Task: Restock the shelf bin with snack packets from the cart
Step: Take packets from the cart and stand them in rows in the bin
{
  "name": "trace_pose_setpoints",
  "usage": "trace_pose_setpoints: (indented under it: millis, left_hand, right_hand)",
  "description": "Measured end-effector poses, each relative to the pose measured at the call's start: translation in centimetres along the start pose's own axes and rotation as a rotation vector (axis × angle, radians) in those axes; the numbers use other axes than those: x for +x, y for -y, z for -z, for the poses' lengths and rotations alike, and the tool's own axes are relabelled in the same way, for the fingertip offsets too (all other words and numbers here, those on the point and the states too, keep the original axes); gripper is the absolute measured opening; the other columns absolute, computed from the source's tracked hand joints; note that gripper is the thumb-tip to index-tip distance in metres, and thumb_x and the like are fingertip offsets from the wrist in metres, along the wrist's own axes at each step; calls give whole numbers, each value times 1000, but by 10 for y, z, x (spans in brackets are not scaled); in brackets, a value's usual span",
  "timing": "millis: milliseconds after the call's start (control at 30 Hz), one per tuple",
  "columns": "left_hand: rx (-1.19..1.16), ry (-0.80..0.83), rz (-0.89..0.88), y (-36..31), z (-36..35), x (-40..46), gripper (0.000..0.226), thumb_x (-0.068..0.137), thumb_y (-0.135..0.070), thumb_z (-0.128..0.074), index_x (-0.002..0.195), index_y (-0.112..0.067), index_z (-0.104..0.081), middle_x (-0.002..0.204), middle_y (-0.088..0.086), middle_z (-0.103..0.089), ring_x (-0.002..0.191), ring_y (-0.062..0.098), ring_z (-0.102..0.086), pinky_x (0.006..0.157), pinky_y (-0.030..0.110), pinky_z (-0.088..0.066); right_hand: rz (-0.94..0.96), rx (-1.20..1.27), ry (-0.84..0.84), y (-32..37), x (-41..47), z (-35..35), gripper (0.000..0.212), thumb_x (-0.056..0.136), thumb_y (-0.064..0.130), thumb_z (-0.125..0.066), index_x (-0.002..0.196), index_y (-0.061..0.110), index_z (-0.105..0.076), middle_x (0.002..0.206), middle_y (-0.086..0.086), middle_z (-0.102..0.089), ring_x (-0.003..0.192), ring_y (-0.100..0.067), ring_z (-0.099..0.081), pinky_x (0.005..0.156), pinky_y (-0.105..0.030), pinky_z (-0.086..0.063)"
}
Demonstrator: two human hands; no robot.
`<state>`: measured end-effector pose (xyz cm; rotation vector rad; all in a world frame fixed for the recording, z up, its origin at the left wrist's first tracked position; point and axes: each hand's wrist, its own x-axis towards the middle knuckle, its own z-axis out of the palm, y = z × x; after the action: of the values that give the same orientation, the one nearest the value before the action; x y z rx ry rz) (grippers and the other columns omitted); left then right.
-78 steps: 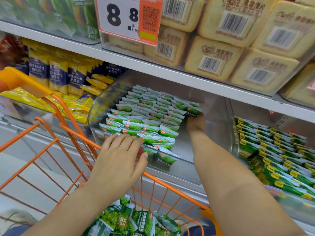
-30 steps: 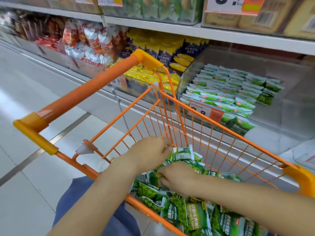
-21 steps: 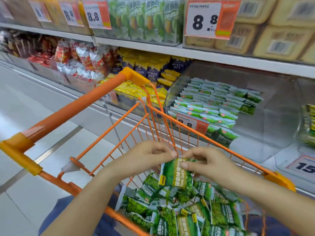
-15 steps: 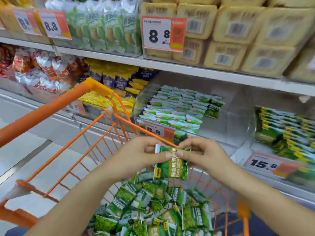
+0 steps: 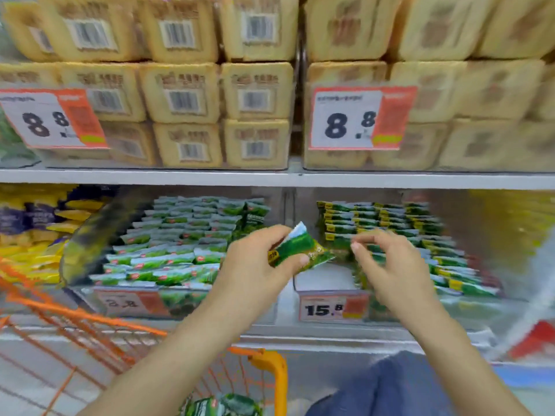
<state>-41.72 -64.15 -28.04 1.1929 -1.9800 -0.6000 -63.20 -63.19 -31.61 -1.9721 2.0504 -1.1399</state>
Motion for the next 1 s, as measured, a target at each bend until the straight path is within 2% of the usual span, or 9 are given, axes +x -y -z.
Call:
trace_pose_setpoints:
  millis: [33, 100, 167, 300, 500, 567, 667, 833, 1000]
  left_hand:
    - [82, 13, -64, -8, -11, 11, 10, 84, -30, -71, 88, -26, -63, 74, -11, -59, 73, 8, -51, 63, 19, -35]
    - [252, 62, -134, -22, -36, 34, 23, 89, -29, -66, 110, -22, -64, 99, -4, -65, 94, 17, -56, 78, 27, -39]
    - [436, 148, -91, -24, -65, 60, 33, 91, -28, -61, 123, -19, -59, 113, 4, -63, 108, 24, -54, 89, 33, -39]
    - [671, 300, 55, -2, -118, 101, 35, 88, -16, -62, 123, -12, -60, 118, 13, -62, 108, 32, -59, 87, 40, -49]
    - [642, 327, 245, 23, -156, 108, 39, 87, -11, -63, 125, -10, -56, 133, 15, -42, 112, 32, -55, 89, 38, -49]
    - [541, 314, 281, 27, -161, 106, 48, 86, -13, -65, 130, -8, -47, 131, 16, -44, 110, 34, -56, 88, 38, -48]
    - [340, 233, 416, 31, -159, 107, 60, 84, -11, -67, 132, -4, -32, 122, 17, -52, 104, 36, -60, 76, 38, -47]
    - [472, 482, 463, 33, -158, 105, 28, 86, -30, -67, 107, -12, -62, 108, 7, -65, 102, 27, -63, 75, 28, -44]
    - [458, 394, 490, 44, -161, 109, 33, 77, -38, -74, 102, -18, -66, 98, 3, -65, 86, 23, -61, 67, 26, -42]
  right_hand:
    - [-22, -129, 36, -17, 7, 1, 22, 92, 33, -58, 104, 20, -70, 103, 2, -70, 102, -21, -59, 86, -35, -44]
    - [-102, -370, 147, -45, 16, 0, 36, 93, 44, -51, 115, 19, -66, 109, -5, -69, 106, -26, -59, 96, -39, -39]
    - [-192, -483, 236, -58, 15, -4, 46, 95, 50, -43, 125, 20, -60, 118, -6, -65, 115, -26, -55, 107, -42, -33]
    - [-194, -502, 283, -58, 17, -11, 49, 96, 53, -37, 130, 24, -54, 132, -4, -56, 131, -24, -41, 115, -46, -16]
    - [-253, -463, 279, -59, 19, -12, 47, 95, 54, -38, 130, 26, -54, 131, -4, -57, 131, -24, -41, 115, -46, -15]
    - [-255, -450, 265, -58, 19, -12, 47, 95, 53, -37, 130, 27, -54, 130, -3, -57, 130, -23, -41, 115, -45, -16]
    - [-264, -430, 247, -58, 18, -13, 45, 95, 53, -38, 129, 29, -54, 130, -3, -58, 131, -23, -41, 116, -45, -13]
    - [-275, -432, 228, -56, 15, -12, 45, 96, 53, -36, 129, 30, -54, 129, -2, -59, 134, -22, -38, 117, -45, -8]
    - [-277, -434, 217, -56, 15, -12, 44, 96, 52, -36, 129, 30, -54, 126, -2, -61, 133, -21, -40, 117, -45, -7]
